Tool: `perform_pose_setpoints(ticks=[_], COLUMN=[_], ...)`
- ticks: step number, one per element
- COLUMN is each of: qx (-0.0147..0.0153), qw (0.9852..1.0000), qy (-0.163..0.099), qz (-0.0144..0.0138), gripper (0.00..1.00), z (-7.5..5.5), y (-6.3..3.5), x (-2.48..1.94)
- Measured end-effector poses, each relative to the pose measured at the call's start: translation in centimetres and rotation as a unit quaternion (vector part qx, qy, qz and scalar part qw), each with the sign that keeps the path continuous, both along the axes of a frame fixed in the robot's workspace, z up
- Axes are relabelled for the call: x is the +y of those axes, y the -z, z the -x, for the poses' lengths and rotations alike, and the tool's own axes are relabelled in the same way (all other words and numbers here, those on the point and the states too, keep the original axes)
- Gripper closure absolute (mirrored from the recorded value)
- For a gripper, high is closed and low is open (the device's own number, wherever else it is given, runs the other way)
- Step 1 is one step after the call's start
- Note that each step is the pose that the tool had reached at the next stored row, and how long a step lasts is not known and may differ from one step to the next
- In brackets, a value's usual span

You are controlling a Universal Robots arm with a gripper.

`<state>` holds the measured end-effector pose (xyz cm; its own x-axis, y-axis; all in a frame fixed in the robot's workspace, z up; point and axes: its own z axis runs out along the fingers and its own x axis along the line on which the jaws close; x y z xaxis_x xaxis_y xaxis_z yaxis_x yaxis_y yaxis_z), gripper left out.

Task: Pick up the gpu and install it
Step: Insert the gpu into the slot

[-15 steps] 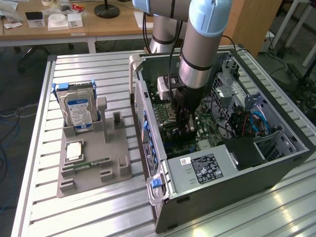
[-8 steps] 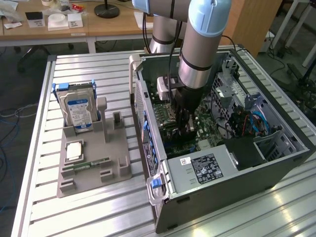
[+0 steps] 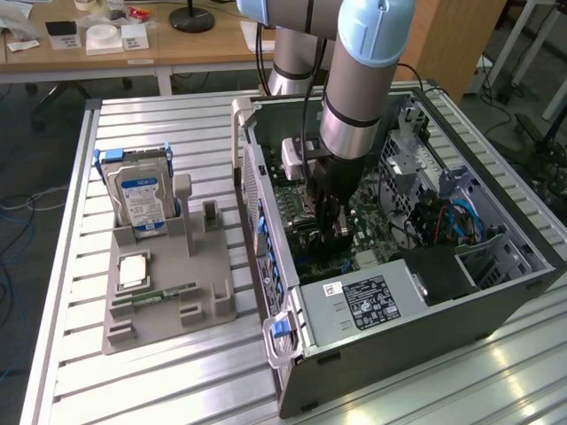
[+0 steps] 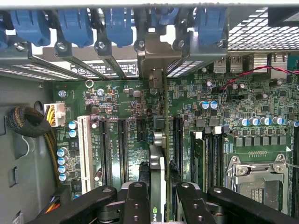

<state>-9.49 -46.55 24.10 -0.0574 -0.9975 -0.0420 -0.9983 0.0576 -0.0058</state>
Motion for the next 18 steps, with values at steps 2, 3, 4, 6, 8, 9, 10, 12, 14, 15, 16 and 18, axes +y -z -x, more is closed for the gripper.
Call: perform_pose_setpoints(ticks=[2,3,4,6,8,9,10,12,14,15,16,18], qx=[0.0000,0.0000,0.0000,-0.0002,-0.0001,0.0000,0.0000,0.0000,0.0000,0.0000,0.0000,0.0001], qw=[1.0000,1.0000,1.0000,1.0000,1.0000,1.0000,1.0000,1.0000,1.0000,1.0000,1.0000,1.0000], qy=[0.000,0.000,0.000,0.000,0.000,0.000,0.000,0.000,0.000,0.000,0.000,0.000], qz=[0.0000,0.0000,0.0000,-0.0012,-0.0003,-0.0001,0.0000,0.0000,0.0000,0.0000,0.0000,0.0002], gripper=[0.74,0.74,0.74,0.73,0.67,0.61,0.61,0.49,0.43,0.43,0.37,0.37], z=[0.00,0.00,0.00,0.02,0.01,0.00,0.00,0.00,0.00,0.00,0.00,0.00], y=[0.00,0.00,0.00,0.08,0.03,0.01,0.00,0.00,0.00,0.00,0.00,-0.26], x=[0.00,0.00,0.00,0.03,0.02,0.00,0.00,0.00,0.00,0.00,0.00,0.00])
